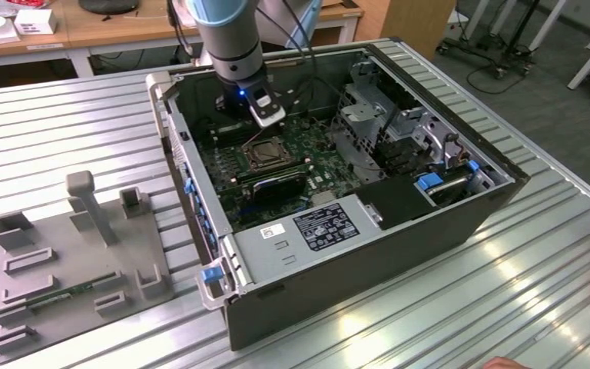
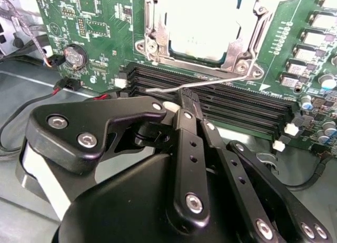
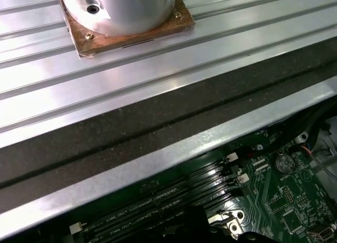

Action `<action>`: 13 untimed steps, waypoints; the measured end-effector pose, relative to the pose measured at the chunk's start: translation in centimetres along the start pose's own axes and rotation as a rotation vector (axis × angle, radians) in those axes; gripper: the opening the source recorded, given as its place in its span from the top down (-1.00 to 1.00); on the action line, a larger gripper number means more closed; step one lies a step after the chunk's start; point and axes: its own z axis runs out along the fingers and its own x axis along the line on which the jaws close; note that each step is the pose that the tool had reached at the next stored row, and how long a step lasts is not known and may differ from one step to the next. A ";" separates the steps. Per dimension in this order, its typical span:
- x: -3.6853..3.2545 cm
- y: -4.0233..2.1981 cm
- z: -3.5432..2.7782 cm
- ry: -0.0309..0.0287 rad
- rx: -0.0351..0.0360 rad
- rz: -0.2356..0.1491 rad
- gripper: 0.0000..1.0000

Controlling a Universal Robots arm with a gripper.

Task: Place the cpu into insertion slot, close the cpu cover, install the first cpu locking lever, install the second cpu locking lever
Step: 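Install the first cpu locking lever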

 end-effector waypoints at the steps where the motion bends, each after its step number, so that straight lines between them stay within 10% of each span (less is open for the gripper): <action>1: -0.02 -0.01 0.05 0.0000 0.0000 0.000 0.80; 13: -0.21 -0.08 0.54 0.0002 0.0000 0.000 0.80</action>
